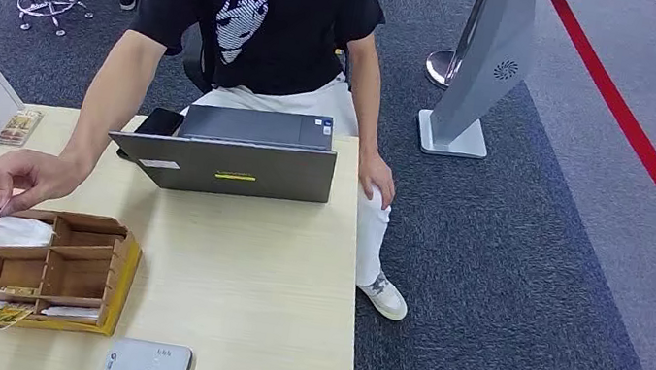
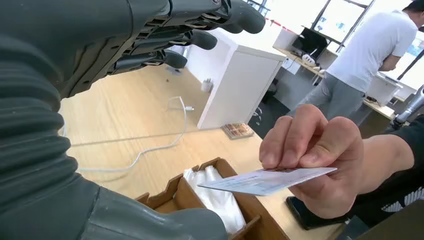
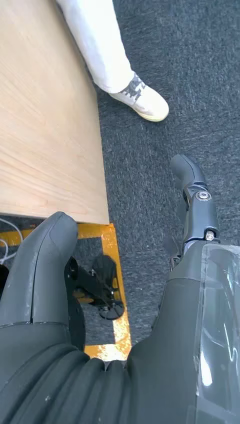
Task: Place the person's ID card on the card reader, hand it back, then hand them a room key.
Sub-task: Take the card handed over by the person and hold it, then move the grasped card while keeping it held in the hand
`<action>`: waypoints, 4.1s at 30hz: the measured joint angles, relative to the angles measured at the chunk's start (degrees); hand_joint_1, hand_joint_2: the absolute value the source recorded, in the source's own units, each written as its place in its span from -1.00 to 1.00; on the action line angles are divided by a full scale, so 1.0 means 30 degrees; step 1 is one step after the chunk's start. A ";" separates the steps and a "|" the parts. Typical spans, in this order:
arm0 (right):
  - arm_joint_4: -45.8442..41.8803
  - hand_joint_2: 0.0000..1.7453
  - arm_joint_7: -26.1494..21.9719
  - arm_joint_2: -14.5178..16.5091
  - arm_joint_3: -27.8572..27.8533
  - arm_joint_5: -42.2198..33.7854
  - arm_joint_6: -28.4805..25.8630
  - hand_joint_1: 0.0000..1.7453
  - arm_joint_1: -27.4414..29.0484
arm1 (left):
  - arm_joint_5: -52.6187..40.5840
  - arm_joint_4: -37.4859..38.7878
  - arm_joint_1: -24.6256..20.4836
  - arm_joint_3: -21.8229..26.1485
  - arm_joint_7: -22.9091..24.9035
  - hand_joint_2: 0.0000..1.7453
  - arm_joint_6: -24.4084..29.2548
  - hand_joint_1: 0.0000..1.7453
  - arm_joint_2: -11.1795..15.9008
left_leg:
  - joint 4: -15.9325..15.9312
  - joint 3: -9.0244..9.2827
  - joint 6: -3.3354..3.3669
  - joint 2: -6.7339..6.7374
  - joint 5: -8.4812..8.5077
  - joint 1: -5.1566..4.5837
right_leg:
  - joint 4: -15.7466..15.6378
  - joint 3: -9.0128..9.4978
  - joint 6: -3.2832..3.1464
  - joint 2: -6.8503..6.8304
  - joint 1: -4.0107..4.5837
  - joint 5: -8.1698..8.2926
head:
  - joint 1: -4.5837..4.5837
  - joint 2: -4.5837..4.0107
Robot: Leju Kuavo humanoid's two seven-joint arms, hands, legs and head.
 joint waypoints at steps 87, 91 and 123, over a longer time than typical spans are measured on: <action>-0.0029 1.00 -0.0326 0.0029 0.1391 0.0849 -0.1337 -1.00 -0.0694 | -1.2947 0.1933 0.4039 -1.4508 0.2991 1.00 1.0442 1.00 0.7243 | -0.0003 -0.0014 -0.0006 0.0010 -0.0011 0.0001 | 0.0000 -0.0002 0.0001 0.0019 0.0001 -0.0004 | -0.0007 0.0000; 0.0029 1.00 -0.0353 0.0029 0.1391 0.0869 -0.1321 -1.00 -0.0753 | -1.2850 0.2122 0.3825 -1.5111 0.3326 1.00 1.0457 1.00 0.7641 | -0.0003 -0.0015 -0.0006 0.0010 -0.0011 0.0001 | 0.0000 -0.0002 0.0001 0.0018 0.0001 -0.0004 | -0.0009 0.0000; 0.0455 1.00 -0.0379 0.0029 0.1198 0.1512 -0.0727 -1.00 -0.1430 | -1.0053 0.3780 0.1420 -2.1746 0.6486 1.00 1.0266 1.00 1.1234 | -0.0003 -0.0019 -0.0007 0.0006 -0.0010 0.0001 | 0.0000 -0.0003 0.0001 0.0014 0.0001 -0.0004 | -0.0009 0.0000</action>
